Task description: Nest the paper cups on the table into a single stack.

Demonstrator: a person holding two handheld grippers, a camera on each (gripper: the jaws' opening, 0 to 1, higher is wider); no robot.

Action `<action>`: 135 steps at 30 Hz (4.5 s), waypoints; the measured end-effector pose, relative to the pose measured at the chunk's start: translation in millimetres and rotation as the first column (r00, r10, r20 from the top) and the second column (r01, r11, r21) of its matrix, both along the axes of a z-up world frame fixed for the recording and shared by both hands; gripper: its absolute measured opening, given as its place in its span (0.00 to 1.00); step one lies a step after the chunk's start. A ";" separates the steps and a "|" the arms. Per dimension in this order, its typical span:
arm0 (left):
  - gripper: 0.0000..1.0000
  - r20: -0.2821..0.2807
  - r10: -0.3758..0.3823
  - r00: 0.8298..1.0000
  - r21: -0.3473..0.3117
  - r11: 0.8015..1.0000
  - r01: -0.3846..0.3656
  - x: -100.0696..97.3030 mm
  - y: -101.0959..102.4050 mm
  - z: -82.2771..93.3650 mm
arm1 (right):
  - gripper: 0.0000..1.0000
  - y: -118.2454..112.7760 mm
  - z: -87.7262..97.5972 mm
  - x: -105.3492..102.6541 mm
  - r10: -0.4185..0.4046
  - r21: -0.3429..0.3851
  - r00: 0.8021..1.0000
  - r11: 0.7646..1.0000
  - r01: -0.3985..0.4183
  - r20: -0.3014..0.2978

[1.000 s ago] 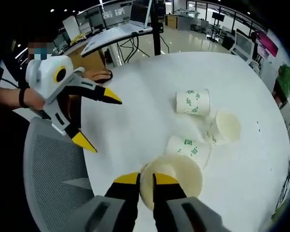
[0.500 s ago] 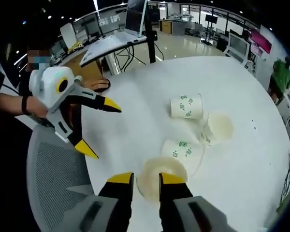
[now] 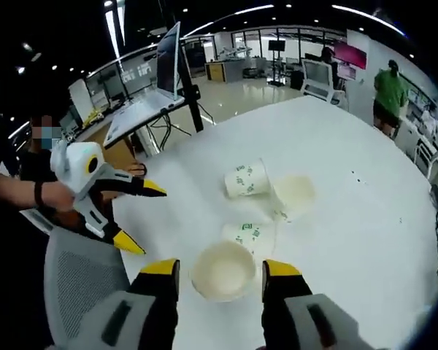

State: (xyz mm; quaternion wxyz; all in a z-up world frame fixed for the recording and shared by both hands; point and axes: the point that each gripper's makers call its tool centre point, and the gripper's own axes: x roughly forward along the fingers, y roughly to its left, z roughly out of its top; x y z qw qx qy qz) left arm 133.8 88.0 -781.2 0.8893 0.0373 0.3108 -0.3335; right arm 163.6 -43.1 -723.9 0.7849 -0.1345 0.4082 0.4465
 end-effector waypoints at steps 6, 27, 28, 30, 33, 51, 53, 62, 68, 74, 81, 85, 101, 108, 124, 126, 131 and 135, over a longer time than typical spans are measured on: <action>0.71 0.021 0.020 1.000 0.002 1.000 -0.020 21.5 4.9 10.0 | 0.50 -17.4 4.3 4.3 -0.075 0.055 0.997 0.996 0.073 0.034; 0.73 0.037 0.057 0.998 0.027 0.998 -0.058 84.7 15.3 18.5 | 0.70 -68.7 -6.1 -35.8 -0.249 0.123 0.966 0.963 0.240 0.065; 0.73 0.034 0.054 0.998 0.029 0.998 -0.055 86.9 14.3 17.9 | 0.70 -68.8 -6.5 -38.4 -0.253 0.122 0.965 0.962 0.244 0.062; 0.73 0.034 0.052 0.998 0.034 0.998 -0.053 93.3 15.0 16.8 | 0.70 -70.8 -9.5 -42.6 -0.264 0.121 0.963 0.959 0.256 0.054; 0.73 0.036 0.055 0.998 0.039 0.998 -0.056 100.8 14.1 17.7 | 0.69 -77.7 -14.2 -44.7 -0.291 0.131 0.956 0.950 0.284 0.038; 0.71 -0.011 0.049 0.999 0.134 0.990 -0.047 146.0 7.0 -5.3 | 0.67 -83.8 -31.1 -78.6 -0.335 0.130 0.942 0.933 0.335 -0.020; 0.71 -0.026 0.051 0.998 0.138 0.989 -0.047 150.7 3.7 -10.2 | 0.67 -84.3 -31.8 -81.2 -0.346 0.133 0.938 0.929 0.346 -0.027; 0.67 -0.122 0.115 0.986 0.068 0.992 -0.107 165.6 -4.9 -24.6 | 0.66 -88.5 -34.5 -88.0 -0.371 0.139 0.927 0.916 0.375 -0.057; 0.58 -0.144 0.122 0.982 0.093 0.990 -0.110 165.7 -6.6 -37.2 | 0.65 -89.4 -36.7 -93.1 -0.375 0.132 0.925 0.915 0.380 -0.066; 0.35 -0.146 0.119 0.982 0.136 0.986 -0.100 170.2 -2.7 -41.8 | 0.64 -87.5 -38.0 -94.1 -0.389 0.139 0.918 0.907 0.397 -0.076; 0.34 -0.138 0.096 0.986 0.144 0.987 -0.075 173.7 3.4 -43.0 | 0.63 -87.2 -39.1 -95.8 -0.391 0.137 0.917 0.907 0.399 -0.080; 0.34 -0.128 0.094 0.987 0.138 0.987 -0.076 170.5 12.6 -42.5 | 0.63 -87.9 -38.6 -93.8 -0.396 0.141 0.915 0.904 0.403 -0.075; 0.34 -0.064 0.072 0.995 0.111 0.992 -0.064 138.7 31.0 -19.8 | 0.63 -73.0 -30.7 -81.7 -0.342 0.175 0.938 0.922 0.346 -0.054; 0.34 -0.027 0.009 1.000 0.119 0.993 -0.006 117.7 26.4 -3.3 | 0.62 -63.3 -25.4 -80.0 -0.311 0.183 0.949 0.931 0.315 -0.051; 0.34 0.079 -0.167 0.983 0.171 0.974 0.152 90.8 6.5 34.9 | 0.61 -40.5 -12.1 -57.7 -0.284 0.231 0.958 0.930 0.286 -0.046; 0.34 0.086 -0.202 0.976 0.189 0.965 0.183 88.8 3.3 32.8 | 0.60 -35.7 -9.0 -55.0 -0.272 0.236 0.961 0.932 0.274 -0.044; 0.34 0.090 -0.227 0.970 0.193 0.959 0.207 83.4 -2.0 33.7 | 0.60 -26.3 -3.4 -48.0 -0.244 0.246 0.969 0.938 0.246 -0.039; 0.34 0.106 -0.269 0.957 0.201 0.949 0.244 78.0 -11.9 41.1 | 0.59 -20.4 2.1 -41.3 -0.228 0.252 0.973 0.940 0.229 -0.034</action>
